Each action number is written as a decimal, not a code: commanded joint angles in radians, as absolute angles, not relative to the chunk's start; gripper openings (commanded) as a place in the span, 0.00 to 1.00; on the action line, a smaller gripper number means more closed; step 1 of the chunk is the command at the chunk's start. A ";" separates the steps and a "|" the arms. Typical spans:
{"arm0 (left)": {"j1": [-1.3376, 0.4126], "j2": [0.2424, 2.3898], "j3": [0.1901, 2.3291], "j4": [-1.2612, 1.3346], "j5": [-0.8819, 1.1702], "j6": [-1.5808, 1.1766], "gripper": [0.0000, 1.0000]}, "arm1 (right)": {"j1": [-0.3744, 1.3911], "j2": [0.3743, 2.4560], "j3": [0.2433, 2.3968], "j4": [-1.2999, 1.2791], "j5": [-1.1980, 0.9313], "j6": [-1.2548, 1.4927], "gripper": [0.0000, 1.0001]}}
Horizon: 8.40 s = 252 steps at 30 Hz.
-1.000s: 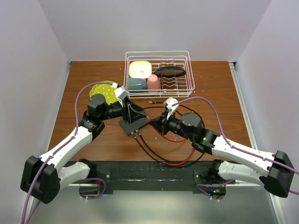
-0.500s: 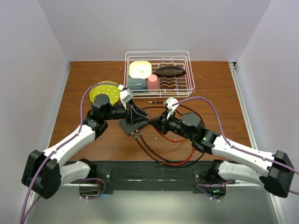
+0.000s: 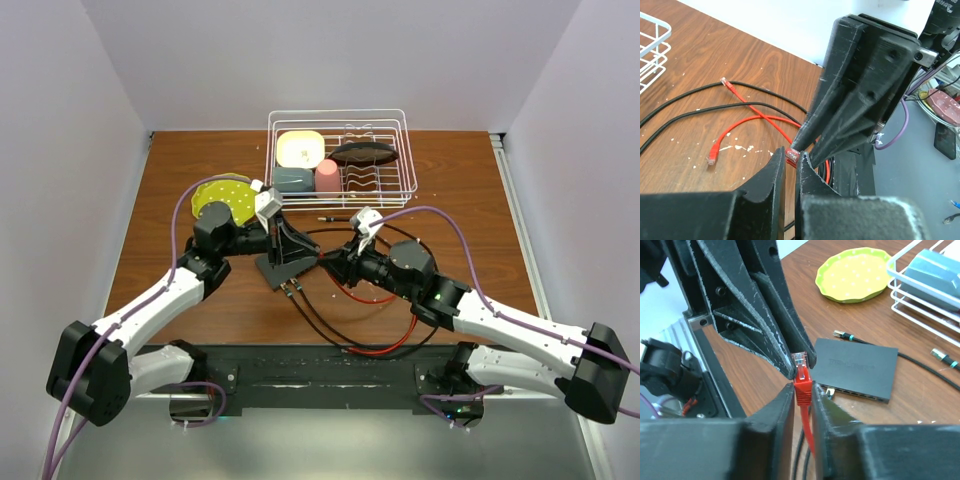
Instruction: Insert the plug into the switch port
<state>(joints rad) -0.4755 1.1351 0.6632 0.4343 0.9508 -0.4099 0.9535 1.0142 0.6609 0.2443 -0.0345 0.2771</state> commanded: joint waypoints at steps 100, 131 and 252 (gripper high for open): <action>-0.364 1.314 0.747 0.049 0.074 -0.416 1.00 | 0.982 1.296 0.718 0.084 0.162 0.440 0.00; -0.324 1.589 0.669 0.278 0.373 -0.436 0.93 | 1.097 1.704 0.946 -0.173 0.360 0.546 0.00; -0.273 1.583 0.649 0.288 0.463 -0.400 0.76 | 1.040 2.005 1.213 -0.434 0.238 0.580 0.00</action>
